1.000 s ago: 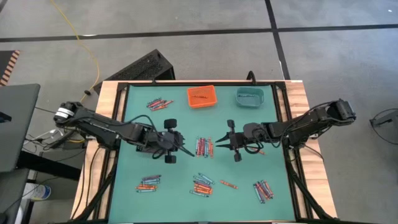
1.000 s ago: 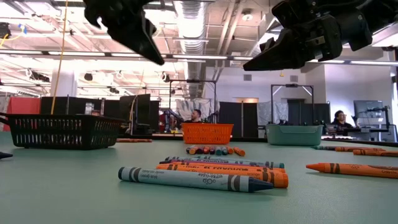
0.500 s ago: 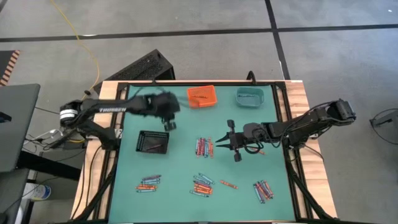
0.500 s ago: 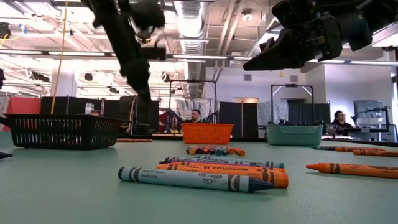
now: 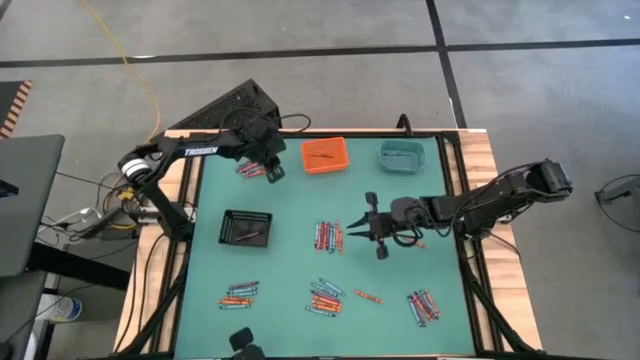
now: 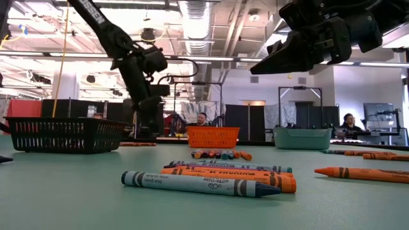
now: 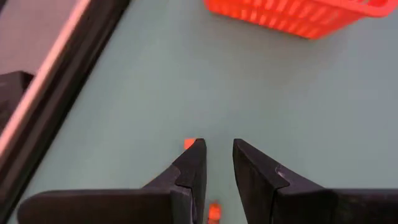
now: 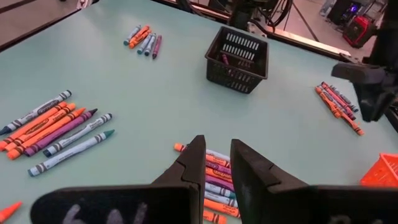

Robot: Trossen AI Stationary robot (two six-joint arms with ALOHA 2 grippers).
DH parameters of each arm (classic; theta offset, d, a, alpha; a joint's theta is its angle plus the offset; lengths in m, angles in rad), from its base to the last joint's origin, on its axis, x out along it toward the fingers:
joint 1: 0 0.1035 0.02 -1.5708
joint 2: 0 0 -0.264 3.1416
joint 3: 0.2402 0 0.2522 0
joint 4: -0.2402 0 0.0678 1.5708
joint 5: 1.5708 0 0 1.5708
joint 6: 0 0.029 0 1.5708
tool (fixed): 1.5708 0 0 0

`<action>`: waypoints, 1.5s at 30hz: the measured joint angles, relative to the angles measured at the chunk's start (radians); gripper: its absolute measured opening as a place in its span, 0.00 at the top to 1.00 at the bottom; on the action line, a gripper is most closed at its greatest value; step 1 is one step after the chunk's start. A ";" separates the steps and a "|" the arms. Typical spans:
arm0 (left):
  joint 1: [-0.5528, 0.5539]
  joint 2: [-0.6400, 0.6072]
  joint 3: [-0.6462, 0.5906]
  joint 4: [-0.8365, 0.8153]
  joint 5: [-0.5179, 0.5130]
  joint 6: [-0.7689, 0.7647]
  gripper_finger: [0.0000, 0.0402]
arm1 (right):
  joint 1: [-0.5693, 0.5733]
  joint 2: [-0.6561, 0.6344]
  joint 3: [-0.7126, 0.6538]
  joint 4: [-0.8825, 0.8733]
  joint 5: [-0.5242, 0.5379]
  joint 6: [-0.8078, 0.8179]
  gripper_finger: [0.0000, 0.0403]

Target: Sort crayons

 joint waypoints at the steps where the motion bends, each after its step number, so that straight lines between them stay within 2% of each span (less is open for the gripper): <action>1: 0.006 0.013 0.000 0.002 0.004 0.012 0.83 | 0.000 0.000 0.000 -0.001 0.000 0.000 0.82; 12: 0.025 0.123 0.061 -0.008 -0.018 0.050 0.83 | 0.000 0.000 0.000 -0.002 0.000 -0.001 0.82; 24: 0.028 0.123 0.062 -0.022 -0.057 0.065 0.83 | 0.000 0.000 0.000 -0.019 0.000 -0.003 0.82; 33: 0.028 0.123 0.062 -0.134 -0.087 0.091 0.83 | 0.000 0.000 0.000 -0.016 0.000 -0.002 0.82; 41: 0.028 0.123 0.062 -0.153 -0.071 0.092 0.83 | 0.000 0.000 0.000 -0.015 0.000 0.000 0.82; 45: 0.029 0.149 0.064 -0.157 -0.058 0.091 0.87 | 0.000 0.000 0.000 -0.015 0.000 0.000 0.82</action>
